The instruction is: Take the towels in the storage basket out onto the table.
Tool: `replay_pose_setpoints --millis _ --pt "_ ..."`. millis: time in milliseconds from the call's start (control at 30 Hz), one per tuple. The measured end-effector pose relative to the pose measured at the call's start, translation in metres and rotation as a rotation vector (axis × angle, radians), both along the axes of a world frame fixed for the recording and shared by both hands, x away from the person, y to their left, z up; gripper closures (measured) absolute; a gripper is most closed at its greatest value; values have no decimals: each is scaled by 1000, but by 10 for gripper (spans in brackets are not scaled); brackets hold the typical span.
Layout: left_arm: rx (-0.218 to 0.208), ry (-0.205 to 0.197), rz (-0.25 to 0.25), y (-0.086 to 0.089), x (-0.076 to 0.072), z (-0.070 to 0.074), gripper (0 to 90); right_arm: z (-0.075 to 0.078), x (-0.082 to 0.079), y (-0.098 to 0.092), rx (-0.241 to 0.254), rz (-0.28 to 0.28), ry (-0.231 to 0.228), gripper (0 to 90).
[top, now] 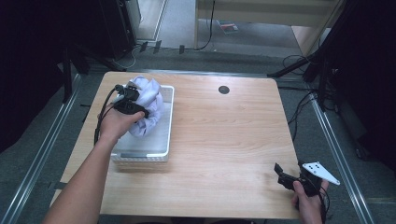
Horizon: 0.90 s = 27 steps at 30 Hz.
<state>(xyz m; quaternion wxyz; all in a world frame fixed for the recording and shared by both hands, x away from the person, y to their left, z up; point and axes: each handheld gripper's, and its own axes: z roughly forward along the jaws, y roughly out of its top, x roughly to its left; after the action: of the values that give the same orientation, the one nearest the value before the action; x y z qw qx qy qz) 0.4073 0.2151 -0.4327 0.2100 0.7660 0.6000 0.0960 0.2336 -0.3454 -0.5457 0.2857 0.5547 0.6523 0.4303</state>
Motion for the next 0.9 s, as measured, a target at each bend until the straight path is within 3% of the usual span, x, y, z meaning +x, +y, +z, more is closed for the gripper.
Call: replay_pose_setpoints --millis 333,600,900 --pt "-2 -45 -6 -4 0 37 619 0 0 0 0 -1 0 38" --pt "-5 -80 -29 -19 1 64 618 0 0 0 -1 -1 -2 39" --pt "-27 -79 -73 -47 4 67 618 0 0 0 -1 3 -3 38"
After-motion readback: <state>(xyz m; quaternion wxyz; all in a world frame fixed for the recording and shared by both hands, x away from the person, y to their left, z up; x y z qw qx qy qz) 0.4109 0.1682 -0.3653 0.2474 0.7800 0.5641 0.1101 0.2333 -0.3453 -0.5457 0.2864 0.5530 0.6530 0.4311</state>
